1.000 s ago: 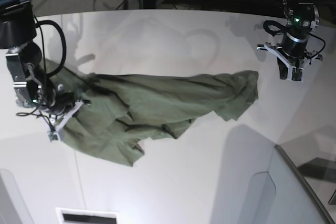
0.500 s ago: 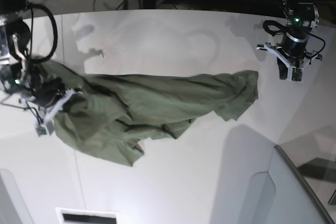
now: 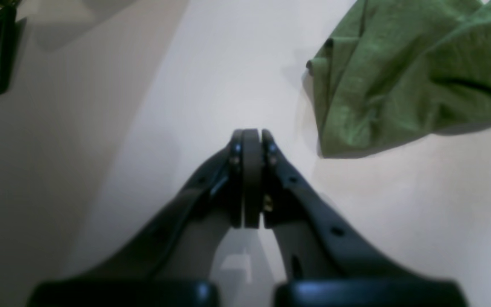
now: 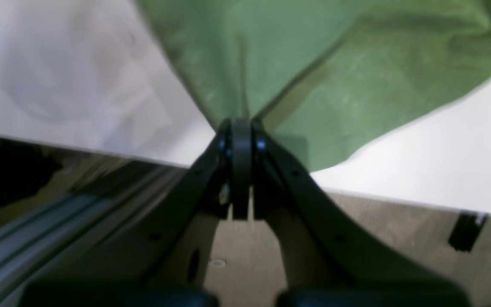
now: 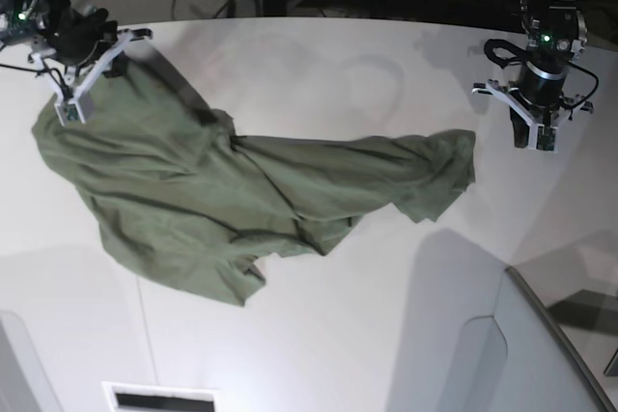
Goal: Layout the t-shirt on the table in an organized manner, then fold the t-shirt properly
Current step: 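Grasp the shirt middle with the right gripper and pull it flat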
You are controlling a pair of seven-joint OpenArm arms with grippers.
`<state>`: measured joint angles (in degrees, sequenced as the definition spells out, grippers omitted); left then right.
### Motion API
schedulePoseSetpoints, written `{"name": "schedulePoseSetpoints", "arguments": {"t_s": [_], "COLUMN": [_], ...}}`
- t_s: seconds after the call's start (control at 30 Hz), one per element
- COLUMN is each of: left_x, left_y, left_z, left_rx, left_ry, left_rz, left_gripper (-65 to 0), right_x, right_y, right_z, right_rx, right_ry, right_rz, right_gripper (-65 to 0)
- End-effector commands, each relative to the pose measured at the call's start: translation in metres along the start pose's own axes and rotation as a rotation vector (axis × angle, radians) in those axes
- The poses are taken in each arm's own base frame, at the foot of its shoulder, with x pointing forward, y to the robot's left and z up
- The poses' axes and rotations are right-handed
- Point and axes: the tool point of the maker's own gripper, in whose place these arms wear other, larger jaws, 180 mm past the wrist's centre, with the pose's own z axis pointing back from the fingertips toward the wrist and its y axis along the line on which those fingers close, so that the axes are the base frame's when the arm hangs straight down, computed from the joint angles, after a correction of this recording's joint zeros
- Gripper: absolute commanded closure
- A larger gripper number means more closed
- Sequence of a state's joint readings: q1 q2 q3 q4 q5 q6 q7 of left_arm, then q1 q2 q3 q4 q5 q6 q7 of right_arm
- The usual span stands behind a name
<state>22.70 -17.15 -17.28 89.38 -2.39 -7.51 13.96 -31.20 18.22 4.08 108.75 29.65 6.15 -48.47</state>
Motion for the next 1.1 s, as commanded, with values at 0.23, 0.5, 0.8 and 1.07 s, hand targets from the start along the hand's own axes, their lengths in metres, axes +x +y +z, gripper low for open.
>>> {"name": "schedulePoseSetpoints", "arguments": {"t_s": [0.23,0.5,0.8,1.07], "left_x": [0.013,0.014,0.012,-0.022], "left_y": [0.010,0.013,0.016,0.087], "left_z": [0.000,0.000,0.003,0.027], "left_rx": [0.023,0.027,0.035,0.255], "left_ry": [-0.042,-0.042,-0.042,0.014], "left_rz": [-0.017,-0.025,-0.012,0.117], "left_gripper": [0.0,0.0,0.0,0.0], "right_x": [-0.018,-0.019,0.057,0.130], "right_y": [-0.010,-0.063,0.062,0.139], "right_z": [0.005,0.028,-0.008,-0.040], "right_rx": [-0.022,-0.154,0.138,0.169], "right_ry": [0.070,0.102,-0.032,-0.140], "right_rz": [-0.017,-0.109,0.186,0.368], "right_gripper": [-3.9,-7.5,-8.1,-41.0]}}
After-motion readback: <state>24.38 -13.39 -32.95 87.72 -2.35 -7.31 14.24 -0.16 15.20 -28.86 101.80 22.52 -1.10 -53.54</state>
